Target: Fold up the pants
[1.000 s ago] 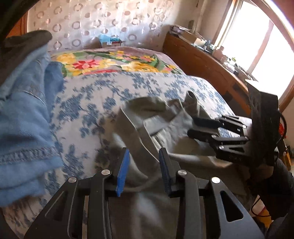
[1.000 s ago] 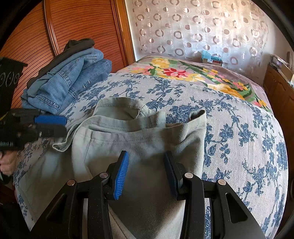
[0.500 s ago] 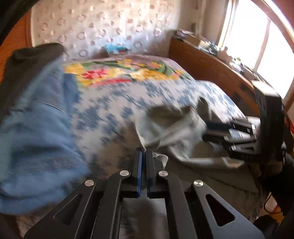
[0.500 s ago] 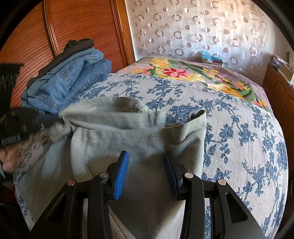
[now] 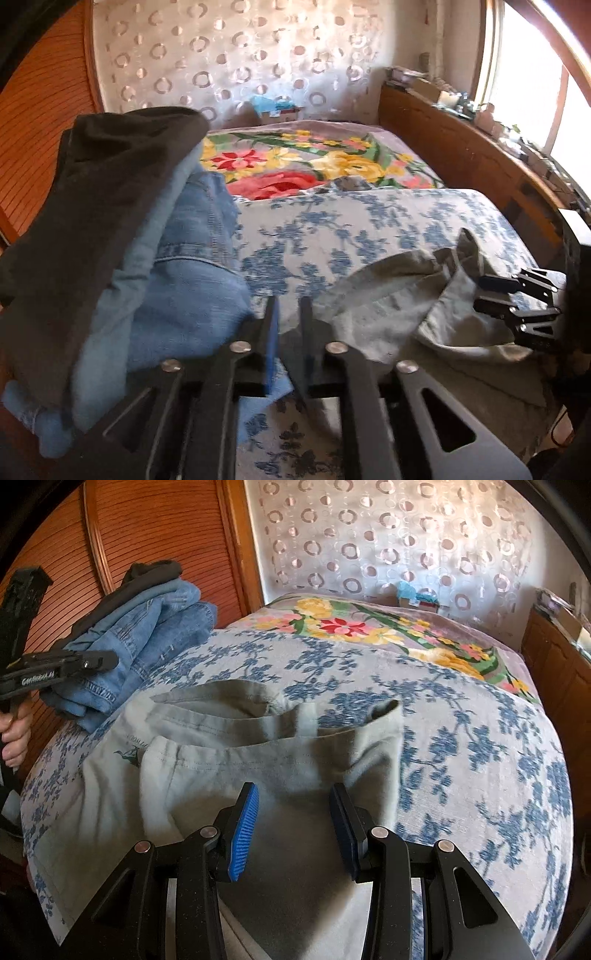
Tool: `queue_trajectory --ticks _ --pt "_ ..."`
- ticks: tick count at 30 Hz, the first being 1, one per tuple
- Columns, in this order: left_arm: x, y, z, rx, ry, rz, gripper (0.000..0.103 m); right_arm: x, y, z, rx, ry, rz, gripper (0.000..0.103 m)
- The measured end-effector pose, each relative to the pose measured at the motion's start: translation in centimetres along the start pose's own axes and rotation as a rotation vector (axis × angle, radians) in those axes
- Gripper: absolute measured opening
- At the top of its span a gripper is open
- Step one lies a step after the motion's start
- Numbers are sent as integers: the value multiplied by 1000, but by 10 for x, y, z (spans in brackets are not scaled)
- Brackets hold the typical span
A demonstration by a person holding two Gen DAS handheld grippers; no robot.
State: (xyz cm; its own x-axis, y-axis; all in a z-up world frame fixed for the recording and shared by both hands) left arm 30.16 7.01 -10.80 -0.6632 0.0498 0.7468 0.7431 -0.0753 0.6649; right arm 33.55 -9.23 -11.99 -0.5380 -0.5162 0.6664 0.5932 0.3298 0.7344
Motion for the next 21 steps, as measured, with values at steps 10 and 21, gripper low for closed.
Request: queue_trajectory --ticks 10,21 --pt "-10 -19 -61 -10 -122 33 49 62 -16 -35 -76 -115 -68 48" --pt "-36 -38 -117 -31 -229 131 36 96 -52 -43 -142 -137 -37 49"
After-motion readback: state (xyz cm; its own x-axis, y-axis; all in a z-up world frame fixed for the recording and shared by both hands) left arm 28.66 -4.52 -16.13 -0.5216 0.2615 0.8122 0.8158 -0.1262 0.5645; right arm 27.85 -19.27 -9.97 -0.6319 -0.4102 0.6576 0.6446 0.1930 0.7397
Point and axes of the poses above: each gripper's, at about its wrist camera, not at the fingertips, and x roughly against the way its jaws point, z to its left, y to its top, the point moved 10 cm from there along -x, roughly the way its jaws point, and after that the axes turned 4 degrees about y, right-handed, at the moved point
